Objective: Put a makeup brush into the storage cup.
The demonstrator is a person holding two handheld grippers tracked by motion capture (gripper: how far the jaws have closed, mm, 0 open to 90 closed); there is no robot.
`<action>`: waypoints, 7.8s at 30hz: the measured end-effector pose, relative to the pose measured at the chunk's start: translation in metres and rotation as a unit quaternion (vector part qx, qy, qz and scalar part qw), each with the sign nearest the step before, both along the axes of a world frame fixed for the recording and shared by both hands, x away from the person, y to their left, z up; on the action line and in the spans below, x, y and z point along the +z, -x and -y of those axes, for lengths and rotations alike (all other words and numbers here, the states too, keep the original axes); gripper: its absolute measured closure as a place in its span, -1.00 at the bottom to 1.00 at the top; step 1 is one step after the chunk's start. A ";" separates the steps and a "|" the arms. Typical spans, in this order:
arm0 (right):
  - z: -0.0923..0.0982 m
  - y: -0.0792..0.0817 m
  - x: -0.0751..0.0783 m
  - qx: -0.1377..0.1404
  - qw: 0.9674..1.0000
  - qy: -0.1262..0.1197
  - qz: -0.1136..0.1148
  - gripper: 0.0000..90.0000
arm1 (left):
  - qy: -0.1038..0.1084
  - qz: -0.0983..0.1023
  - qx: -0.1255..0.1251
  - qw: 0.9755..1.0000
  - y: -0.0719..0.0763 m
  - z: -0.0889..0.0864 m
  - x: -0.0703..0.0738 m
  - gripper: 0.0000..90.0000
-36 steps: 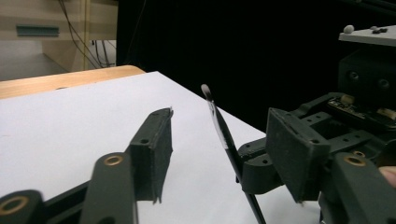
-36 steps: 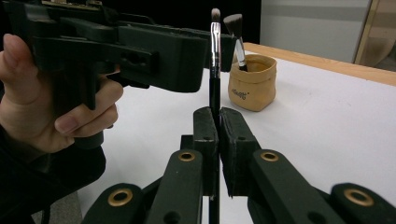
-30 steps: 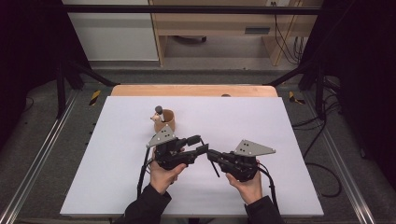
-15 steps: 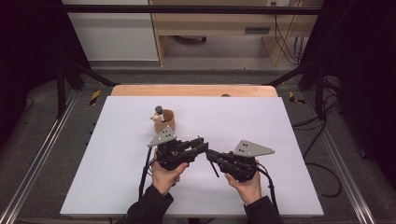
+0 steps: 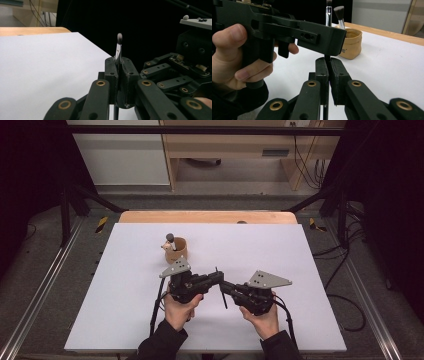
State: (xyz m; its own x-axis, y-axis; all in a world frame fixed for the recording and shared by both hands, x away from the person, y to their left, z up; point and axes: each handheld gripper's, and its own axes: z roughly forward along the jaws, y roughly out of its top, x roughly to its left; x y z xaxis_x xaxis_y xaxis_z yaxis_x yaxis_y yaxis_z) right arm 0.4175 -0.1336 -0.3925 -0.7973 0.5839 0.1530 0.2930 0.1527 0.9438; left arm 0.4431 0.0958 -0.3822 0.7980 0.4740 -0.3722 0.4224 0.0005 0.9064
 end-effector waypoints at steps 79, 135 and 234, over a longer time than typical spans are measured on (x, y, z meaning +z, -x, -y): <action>0.105 -0.009 -0.012 -0.186 0.982 0.041 -0.010 -0.84 | -0.094 0.108 0.133 0.981 -0.035 -0.071 0.057 0.88; 0.109 -0.006 -0.017 -0.186 0.981 0.049 -0.005 -0.86 | -0.142 0.121 0.227 0.956 -0.112 -0.066 0.037 0.89; 0.107 -0.003 -0.013 -0.186 0.982 0.046 0.001 -0.87 | -0.136 0.094 0.171 0.971 -0.047 -0.089 -0.007 -0.13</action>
